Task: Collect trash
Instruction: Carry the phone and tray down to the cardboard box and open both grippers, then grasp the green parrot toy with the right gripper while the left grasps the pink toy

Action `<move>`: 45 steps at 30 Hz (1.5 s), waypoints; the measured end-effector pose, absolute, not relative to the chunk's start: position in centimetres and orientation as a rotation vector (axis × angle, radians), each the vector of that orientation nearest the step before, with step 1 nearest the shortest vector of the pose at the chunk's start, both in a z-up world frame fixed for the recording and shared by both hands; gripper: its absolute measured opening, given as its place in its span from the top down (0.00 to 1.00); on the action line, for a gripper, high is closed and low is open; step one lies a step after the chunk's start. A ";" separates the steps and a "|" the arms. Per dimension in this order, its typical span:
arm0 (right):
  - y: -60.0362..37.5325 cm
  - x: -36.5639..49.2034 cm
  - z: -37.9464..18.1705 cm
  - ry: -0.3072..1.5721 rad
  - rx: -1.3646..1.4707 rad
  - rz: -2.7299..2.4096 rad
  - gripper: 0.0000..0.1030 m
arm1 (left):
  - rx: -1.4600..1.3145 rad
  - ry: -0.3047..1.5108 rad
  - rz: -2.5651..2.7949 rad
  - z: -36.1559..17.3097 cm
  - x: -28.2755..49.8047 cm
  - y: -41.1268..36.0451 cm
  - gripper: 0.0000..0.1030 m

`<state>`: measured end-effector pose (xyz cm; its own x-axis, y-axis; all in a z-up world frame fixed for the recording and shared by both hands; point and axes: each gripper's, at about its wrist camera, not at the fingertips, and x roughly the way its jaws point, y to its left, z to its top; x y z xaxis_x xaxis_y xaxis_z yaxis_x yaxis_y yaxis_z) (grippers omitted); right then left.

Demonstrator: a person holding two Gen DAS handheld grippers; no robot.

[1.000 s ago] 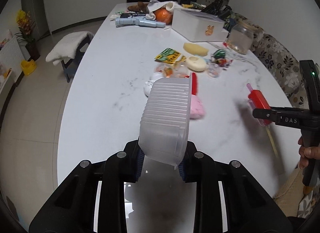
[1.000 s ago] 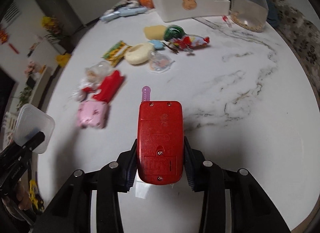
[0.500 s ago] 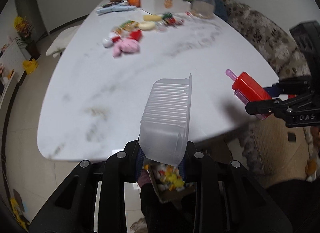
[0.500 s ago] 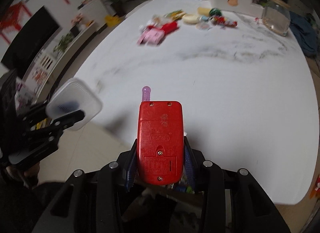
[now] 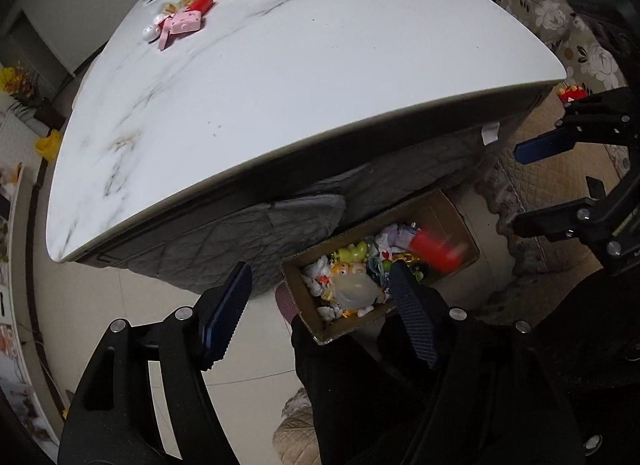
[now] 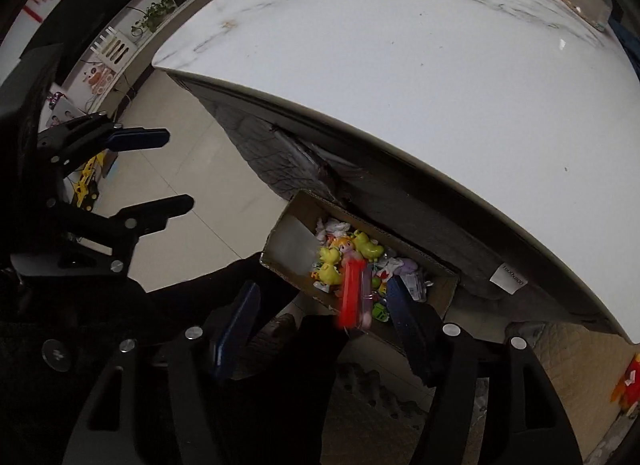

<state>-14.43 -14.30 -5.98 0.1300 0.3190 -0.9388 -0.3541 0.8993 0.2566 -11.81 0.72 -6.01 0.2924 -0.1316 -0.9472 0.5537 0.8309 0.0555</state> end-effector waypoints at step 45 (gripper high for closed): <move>-19.9 31.6 -6.8 1.214 -0.022 0.111 0.62 | 0.191 1.125 -0.216 -4.7 19.1 6.0 0.18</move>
